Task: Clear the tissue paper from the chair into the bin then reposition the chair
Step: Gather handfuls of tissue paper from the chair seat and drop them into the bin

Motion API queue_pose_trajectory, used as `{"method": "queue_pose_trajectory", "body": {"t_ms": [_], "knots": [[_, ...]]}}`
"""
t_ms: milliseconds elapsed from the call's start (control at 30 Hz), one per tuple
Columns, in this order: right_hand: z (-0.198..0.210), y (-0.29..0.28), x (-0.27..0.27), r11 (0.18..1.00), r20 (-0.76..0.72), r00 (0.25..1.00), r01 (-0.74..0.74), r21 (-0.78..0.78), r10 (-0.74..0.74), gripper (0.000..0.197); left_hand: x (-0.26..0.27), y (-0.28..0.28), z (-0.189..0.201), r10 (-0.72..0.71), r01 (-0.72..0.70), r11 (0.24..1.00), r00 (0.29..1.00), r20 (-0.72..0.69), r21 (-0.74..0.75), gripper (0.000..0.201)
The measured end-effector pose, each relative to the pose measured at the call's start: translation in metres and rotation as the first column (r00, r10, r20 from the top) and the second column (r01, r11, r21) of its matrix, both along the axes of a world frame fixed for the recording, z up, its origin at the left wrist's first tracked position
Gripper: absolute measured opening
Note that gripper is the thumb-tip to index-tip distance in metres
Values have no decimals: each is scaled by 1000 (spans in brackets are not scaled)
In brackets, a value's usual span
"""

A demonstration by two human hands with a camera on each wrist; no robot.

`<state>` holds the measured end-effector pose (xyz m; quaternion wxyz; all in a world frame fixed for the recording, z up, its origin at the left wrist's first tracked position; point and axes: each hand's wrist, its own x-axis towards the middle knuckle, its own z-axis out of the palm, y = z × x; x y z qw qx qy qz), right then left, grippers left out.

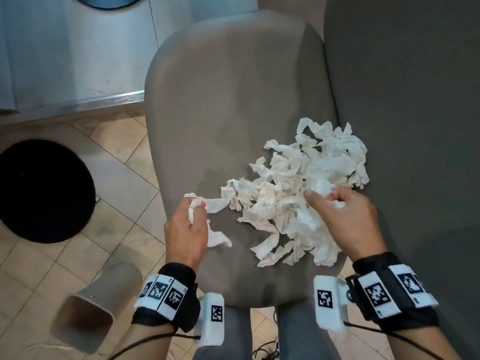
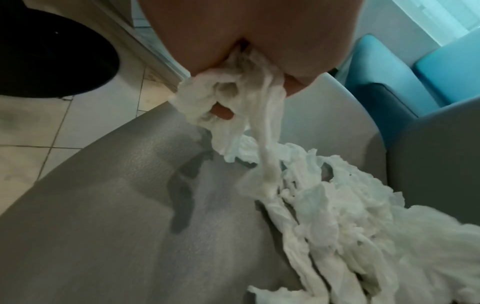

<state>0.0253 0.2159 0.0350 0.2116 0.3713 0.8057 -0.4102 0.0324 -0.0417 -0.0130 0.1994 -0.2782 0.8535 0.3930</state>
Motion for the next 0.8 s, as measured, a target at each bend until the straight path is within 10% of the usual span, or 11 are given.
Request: {"method": "queue_pose_trajectory", "body": {"t_ms": [267, 433, 700, 800], "knots": [[-12, 10, 15, 1000, -43, 999, 5, 21, -4, 32, 6, -2, -36, -203, 222, 969, 965, 166, -107, 38], [-17, 15, 19, 998, -81, 995, -60, -18, 58, 26, 3, 5, -44, -252, 284, 940, 951, 178, -187, 16], [1, 20, 16, 975, -95, 993, -86, -205, 68, 7, 20, 19, -24, -43, 63, 989, 988, 149, -133, 8], [0, 24, 21, 960, -54, 986, -164, -225, 156, 51, 32, 30, -15, 109, -106, 994, 978, 176, -29, 20]]}}
